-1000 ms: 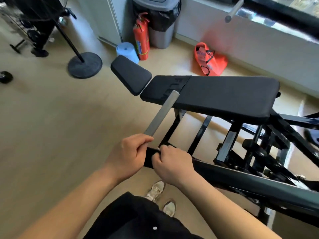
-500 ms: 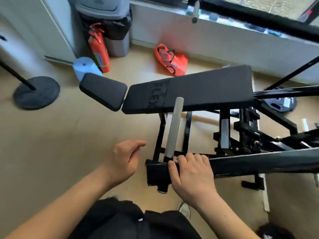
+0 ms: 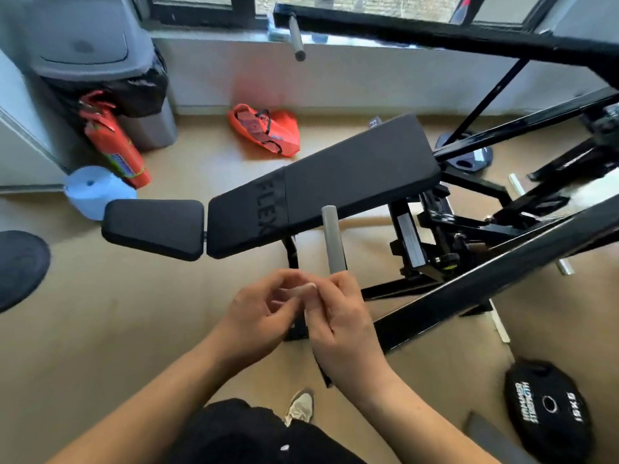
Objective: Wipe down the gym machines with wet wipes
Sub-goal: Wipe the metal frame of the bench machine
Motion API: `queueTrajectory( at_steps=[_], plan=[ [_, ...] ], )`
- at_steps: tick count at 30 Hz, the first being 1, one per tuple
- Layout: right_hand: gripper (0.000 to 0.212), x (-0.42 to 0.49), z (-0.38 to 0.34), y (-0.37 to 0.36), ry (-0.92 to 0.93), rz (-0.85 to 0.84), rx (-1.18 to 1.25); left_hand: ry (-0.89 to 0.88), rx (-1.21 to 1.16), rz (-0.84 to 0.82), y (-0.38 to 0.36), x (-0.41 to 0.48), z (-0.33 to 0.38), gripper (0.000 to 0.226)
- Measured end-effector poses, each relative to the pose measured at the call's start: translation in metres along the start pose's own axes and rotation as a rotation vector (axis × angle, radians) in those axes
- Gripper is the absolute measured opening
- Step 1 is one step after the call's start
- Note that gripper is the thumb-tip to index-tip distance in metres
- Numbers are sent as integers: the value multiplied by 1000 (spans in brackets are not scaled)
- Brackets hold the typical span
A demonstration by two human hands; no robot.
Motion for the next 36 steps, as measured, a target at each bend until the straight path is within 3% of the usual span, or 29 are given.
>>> queueTrajectory(
  at_steps=[3, 6, 12, 15, 18, 22, 28, 36],
  plan=[
    [39, 19, -5, -25, -76, -29, 68, 57, -126, 117, 33, 2, 1, 26],
    [45, 29, -1, -42, -161, 28, 146, 130, -83, 168, 68, 6, -12, 13],
    [34, 62, -4, -90, -337, 105, 395, 211, -73, 39, 125, 54, -38, 2],
    [30, 91, -15, -116, -371, 166, 423, 201, -15, -43, 154, 83, -51, 8],
    [13, 120, -16, -139, -424, 248, 454, 223, -65, -124, 181, 111, -65, 13],
    [7, 150, 11, -165, -488, 275, 437, 263, -166, -276, 193, 145, -99, 15],
    [16, 157, 132, -216, -588, 385, 357, 314, -120, -392, 142, 194, -213, 14],
    [17, 140, 380, -312, -768, 444, 314, 364, 34, -515, 8, 263, -436, 8]
  ],
)
Point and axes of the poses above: each hand's wrist, its own x-axis towards the middle knuckle, its own y-axis out of the back of the hand, z = x × y, the point moved 7 cm from there along x, towards the middle knuckle, and after that the axes turned 3 degrees about y, right-handed, at the moved point
